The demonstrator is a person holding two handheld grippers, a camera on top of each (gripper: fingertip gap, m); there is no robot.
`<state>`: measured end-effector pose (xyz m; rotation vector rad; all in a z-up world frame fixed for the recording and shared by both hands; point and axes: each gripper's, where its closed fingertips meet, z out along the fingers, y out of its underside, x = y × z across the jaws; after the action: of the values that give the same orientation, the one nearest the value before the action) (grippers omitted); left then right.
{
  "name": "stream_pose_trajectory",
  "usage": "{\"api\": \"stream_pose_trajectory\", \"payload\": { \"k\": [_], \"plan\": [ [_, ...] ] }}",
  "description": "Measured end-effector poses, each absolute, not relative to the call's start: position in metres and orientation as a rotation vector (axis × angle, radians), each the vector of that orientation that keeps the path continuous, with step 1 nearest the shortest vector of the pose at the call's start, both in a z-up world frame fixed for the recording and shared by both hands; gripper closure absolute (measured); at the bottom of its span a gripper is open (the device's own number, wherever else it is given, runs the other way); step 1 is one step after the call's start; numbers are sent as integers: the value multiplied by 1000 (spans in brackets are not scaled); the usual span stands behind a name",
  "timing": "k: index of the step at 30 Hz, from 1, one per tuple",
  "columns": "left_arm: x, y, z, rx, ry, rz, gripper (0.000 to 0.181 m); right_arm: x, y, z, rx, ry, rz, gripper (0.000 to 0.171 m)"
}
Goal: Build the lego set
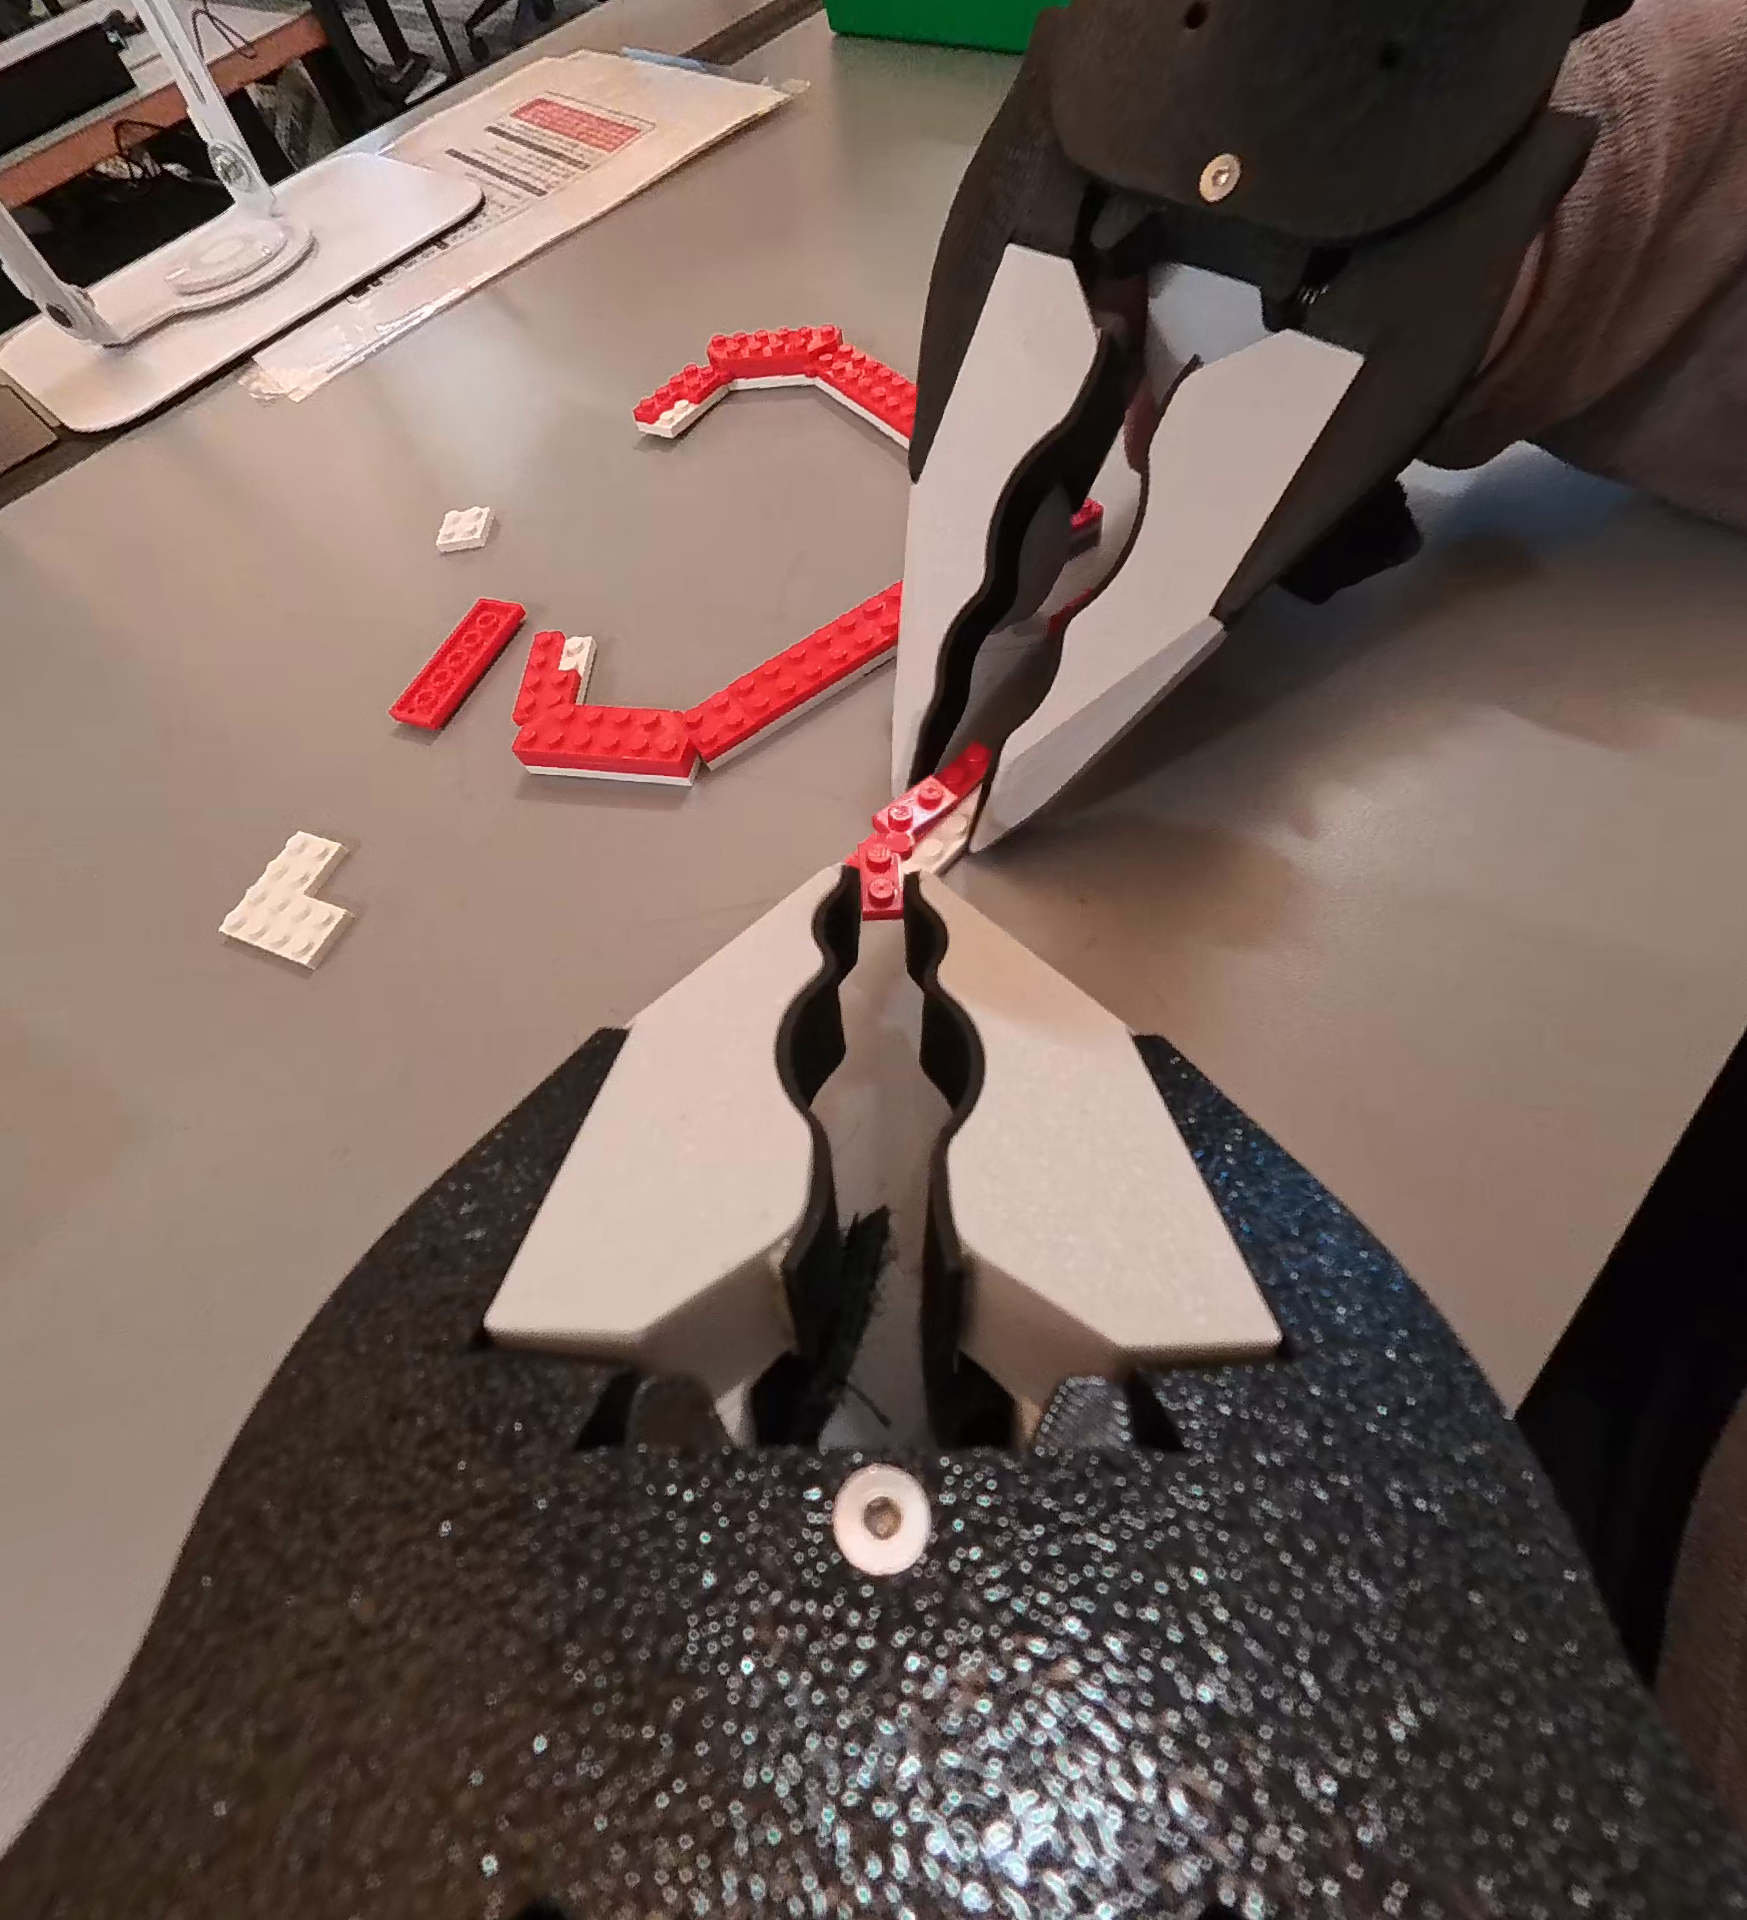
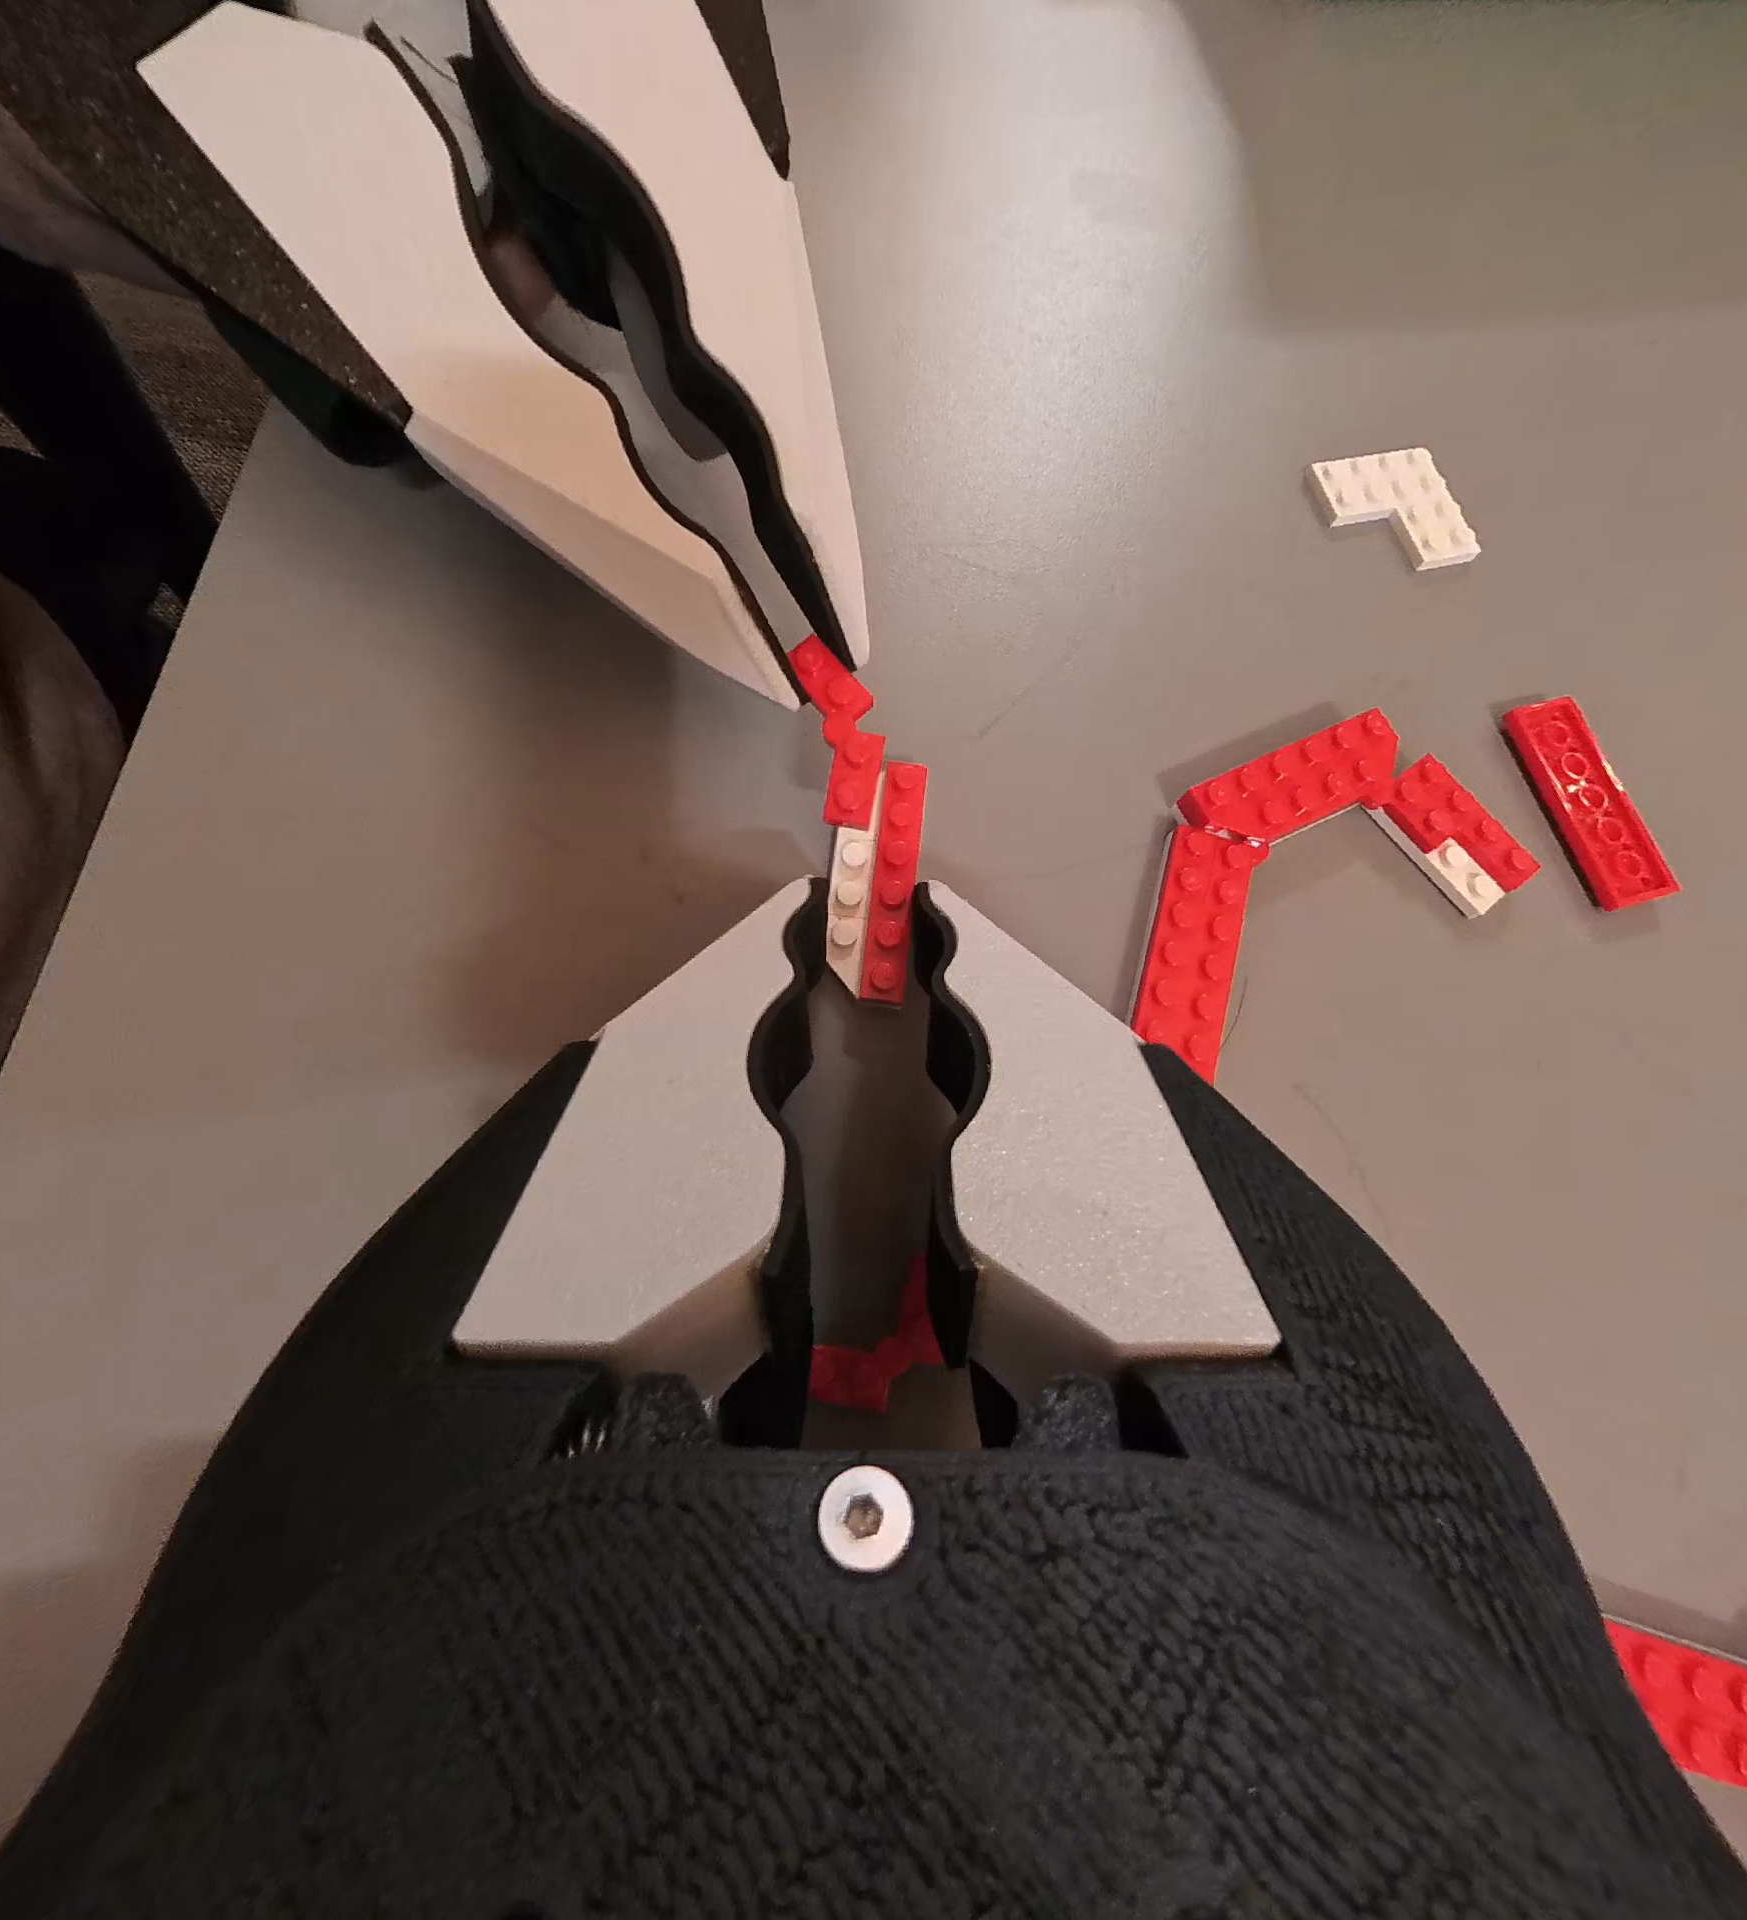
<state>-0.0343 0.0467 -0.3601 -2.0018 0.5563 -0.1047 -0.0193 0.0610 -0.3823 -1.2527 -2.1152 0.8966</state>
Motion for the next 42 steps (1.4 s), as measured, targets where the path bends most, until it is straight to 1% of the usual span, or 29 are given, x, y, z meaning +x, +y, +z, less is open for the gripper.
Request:
{"api": "stream_pose_trajectory", "payload": {
  "k": [7,10,32,42],
  "plan": [
    [-35,47,-360,-2004,550,-105,175,-20,62,-382,-1255,-2102,894,155],
    [-35,47,-360,-2004,551,-103,175,-20,62,-382,-1263,-2100,910,148],
    [-35,47,-360,-2006,550,-109,175,-17,62,-376,-1282,-2084,964,140],
    [-35,47,-361,-2013,549,-109,175,-15,63,-382,-1308,-2104,944,141]
  ]
}}
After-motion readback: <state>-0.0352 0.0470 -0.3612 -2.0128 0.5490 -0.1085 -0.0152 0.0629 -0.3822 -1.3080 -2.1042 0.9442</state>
